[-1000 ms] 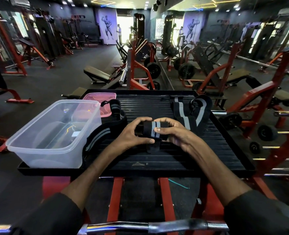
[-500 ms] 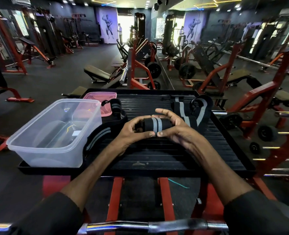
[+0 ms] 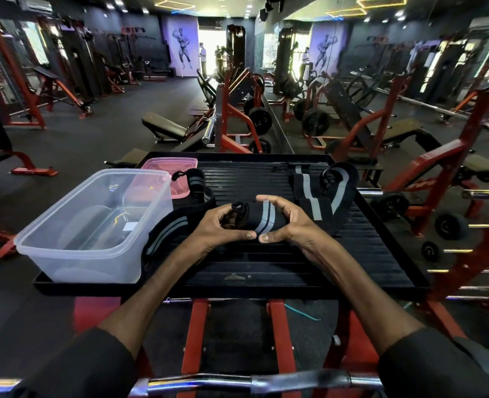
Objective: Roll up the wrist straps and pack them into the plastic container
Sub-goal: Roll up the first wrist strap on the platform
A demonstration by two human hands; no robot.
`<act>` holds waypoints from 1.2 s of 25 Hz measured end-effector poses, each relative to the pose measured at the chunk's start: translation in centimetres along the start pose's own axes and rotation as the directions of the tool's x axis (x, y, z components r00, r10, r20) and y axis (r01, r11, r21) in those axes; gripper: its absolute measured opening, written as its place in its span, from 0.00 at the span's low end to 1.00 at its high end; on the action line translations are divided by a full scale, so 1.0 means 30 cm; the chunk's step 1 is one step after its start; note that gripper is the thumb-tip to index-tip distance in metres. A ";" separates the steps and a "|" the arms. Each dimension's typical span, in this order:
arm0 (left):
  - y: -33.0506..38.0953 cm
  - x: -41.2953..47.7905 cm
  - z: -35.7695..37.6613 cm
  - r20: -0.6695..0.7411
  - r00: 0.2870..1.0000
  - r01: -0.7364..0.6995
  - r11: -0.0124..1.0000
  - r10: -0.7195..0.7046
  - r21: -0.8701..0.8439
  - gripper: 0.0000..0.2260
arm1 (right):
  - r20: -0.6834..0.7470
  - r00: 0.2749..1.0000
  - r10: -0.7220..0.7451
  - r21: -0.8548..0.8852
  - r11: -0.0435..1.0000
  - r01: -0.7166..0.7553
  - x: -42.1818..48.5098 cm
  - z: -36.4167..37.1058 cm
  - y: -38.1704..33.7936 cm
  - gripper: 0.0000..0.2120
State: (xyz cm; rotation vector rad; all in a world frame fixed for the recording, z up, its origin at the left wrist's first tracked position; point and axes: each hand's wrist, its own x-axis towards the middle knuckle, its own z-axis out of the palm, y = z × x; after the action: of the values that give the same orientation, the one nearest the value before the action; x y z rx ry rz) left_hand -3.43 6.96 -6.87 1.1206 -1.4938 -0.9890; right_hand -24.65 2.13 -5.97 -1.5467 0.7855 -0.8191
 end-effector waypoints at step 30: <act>0.042 -0.035 -0.071 -0.259 0.962 -0.070 0.995 0.085 0.066 0.14 | 0.016 0.972 0.236 -0.878 0.468 -0.100 0.000 -0.085 -0.180 0.37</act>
State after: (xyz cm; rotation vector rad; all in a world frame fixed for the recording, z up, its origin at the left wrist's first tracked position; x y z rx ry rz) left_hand -1.45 8.18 -5.51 1.1746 -1.3469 -0.7174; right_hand -26.60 1.43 -0.36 -2.3457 1.3584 -0.0772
